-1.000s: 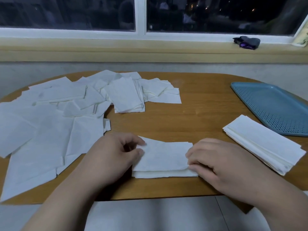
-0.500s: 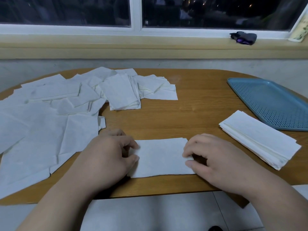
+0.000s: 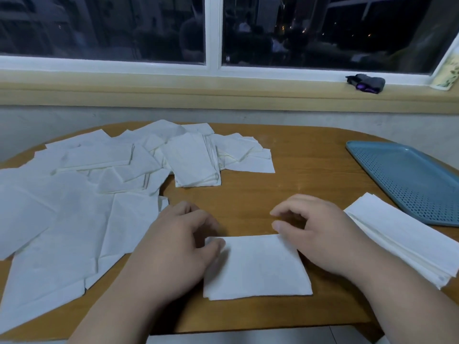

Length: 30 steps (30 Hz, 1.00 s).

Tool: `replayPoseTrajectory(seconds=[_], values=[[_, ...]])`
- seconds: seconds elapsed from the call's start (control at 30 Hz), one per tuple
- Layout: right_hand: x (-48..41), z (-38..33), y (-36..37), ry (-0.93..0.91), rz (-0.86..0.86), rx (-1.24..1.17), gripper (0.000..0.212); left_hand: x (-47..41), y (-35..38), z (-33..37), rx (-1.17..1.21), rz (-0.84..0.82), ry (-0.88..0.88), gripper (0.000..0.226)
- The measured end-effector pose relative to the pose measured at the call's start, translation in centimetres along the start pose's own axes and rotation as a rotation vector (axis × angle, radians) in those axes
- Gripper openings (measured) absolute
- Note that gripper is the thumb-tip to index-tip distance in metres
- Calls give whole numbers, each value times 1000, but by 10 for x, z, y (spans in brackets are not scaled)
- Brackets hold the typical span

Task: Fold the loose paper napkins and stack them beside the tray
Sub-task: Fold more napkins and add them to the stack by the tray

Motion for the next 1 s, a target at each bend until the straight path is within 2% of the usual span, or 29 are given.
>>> replayPoseTrajectory(seconds=[0.2,0.4,0.5,0.63,0.7,1.0], values=[[-106,-28,2,99,99,19,14,-15,4,-11,53,31,-43,6],[-192,-45,31,69,125,171,35,-26,5,-22,121,74,-85,4],[-219,-48,41,92,138,262,35,-31,3,-28,142,99,-113,5],[-235,-47,46,76,167,359,19,-35,2,-33,169,117,-122,5],[-237,-47,46,56,203,385,21,-37,3,-33,168,115,-108,5],[-190,-36,6,12,319,235,18,-35,3,-27,135,80,-84,6]])
Point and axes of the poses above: each hand's wrist, its own x-axis away from the middle knuckle, its own y-axis out of the palm, z = x × y, the point moved 4 cm from there along -x, towards the middle knuckle, and after that the axes turned 14 degrees about y, right-handed, at the moved point
